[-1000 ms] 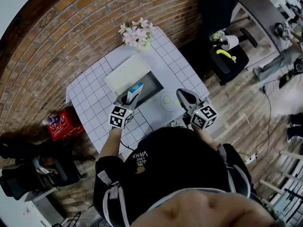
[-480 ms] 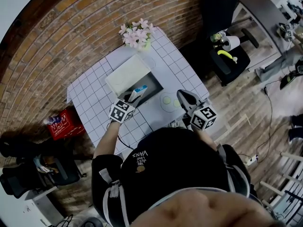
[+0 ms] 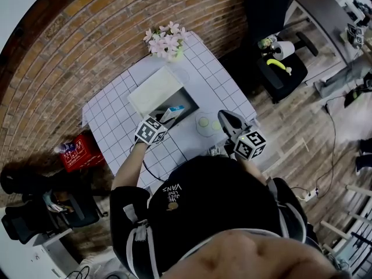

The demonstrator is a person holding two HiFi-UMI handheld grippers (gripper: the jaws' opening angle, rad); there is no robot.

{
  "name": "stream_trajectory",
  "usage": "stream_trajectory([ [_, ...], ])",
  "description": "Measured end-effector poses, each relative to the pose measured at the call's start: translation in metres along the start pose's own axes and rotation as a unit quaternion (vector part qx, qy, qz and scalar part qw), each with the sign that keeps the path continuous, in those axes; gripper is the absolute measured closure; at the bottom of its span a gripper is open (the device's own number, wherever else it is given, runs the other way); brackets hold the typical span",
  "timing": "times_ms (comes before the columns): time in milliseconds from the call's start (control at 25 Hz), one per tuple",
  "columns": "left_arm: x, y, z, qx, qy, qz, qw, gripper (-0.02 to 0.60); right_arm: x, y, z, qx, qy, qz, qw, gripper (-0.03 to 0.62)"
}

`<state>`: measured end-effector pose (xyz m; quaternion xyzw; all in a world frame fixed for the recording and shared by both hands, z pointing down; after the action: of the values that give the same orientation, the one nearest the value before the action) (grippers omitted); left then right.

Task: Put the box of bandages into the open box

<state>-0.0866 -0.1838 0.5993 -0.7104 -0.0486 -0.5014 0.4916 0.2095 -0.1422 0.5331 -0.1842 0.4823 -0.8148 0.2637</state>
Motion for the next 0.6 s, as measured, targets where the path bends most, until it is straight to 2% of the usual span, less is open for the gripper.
stream_trajectory([
  [600, 0.014, -0.003, 0.004, 0.013, -0.009, -0.034, 0.9993, 0.499, -0.002, 0.0, 0.005, 0.008, 0.004, 0.001, 1.0, 0.597],
])
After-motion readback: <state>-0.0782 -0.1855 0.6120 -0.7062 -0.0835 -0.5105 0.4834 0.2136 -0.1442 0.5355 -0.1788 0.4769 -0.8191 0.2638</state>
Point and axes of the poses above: the fingertips, and each gripper's own axes: x forward along the fingers, z to its right, y out of its top, the point moved 9 cm from there along -x, backward along the fingers, and after that the axes turned 10 degrees about y, right-handed, at the moved point
